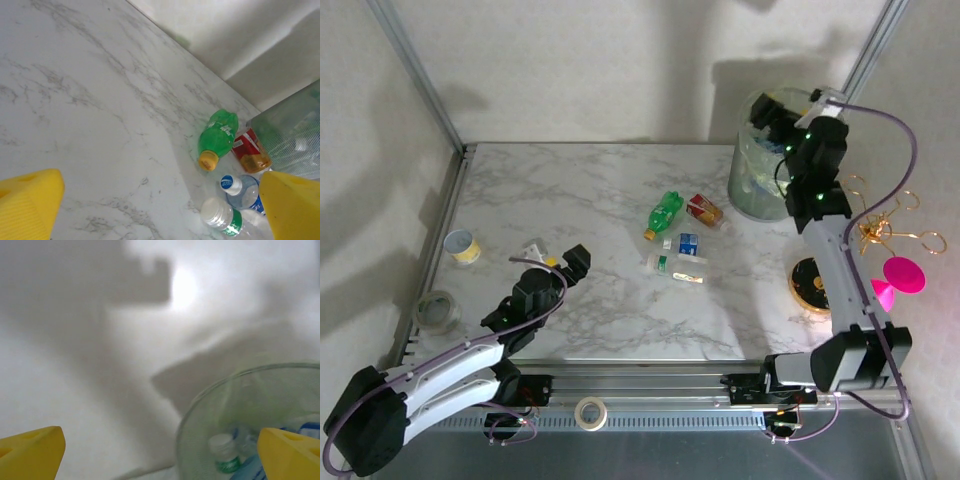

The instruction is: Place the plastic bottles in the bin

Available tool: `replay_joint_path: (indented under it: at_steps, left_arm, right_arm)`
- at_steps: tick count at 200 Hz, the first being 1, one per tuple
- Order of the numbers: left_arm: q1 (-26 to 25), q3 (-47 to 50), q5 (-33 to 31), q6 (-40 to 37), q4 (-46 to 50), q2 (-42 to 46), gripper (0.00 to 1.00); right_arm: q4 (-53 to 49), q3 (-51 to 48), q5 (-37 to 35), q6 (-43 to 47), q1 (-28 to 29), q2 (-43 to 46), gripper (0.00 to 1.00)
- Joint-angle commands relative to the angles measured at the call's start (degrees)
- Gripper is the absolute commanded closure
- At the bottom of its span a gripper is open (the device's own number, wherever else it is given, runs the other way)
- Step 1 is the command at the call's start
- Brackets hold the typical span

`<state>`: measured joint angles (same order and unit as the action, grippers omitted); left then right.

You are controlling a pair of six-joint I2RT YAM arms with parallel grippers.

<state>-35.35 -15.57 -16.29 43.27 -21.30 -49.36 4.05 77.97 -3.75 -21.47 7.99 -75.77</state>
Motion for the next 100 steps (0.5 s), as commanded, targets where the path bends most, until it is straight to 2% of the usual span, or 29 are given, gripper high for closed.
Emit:
replay_joint_path:
  at_steps: [1,32,45,69,100]
  left_arm:
    - [1.06,-2.58,0.86,-1.34,-0.56,-1.54,0.0]
    - [1.84,-4.1,2.53,-1.17,-1.96,-4.68,0.0]
    - [2.03,-4.75,3.39,-1.17,-2.43,-6.21,0.0]
    - [2.22,-6.17,4.58,-1.33,-2.46,-8.73,0.0]
    - [2.31,-6.76,5.0,-0.54,-2.84,-10.58,0.0]
  right_arm:
    - [-0.62,-4.08,2.5,4.92,5.92,2.23,0.01]
    - [-3.81,-10.08,5.62,7.45,14.29,4.58,0.01]
    - [-6.06,-12.19,10.7,8.95,15.84,4.7,0.01]
    - [-12.75,-14.76,13.57,11.34,18.54,4.15,0.01]
    - [-23.35,-16.77,9.75,15.66,23.75,1.77,0.01]
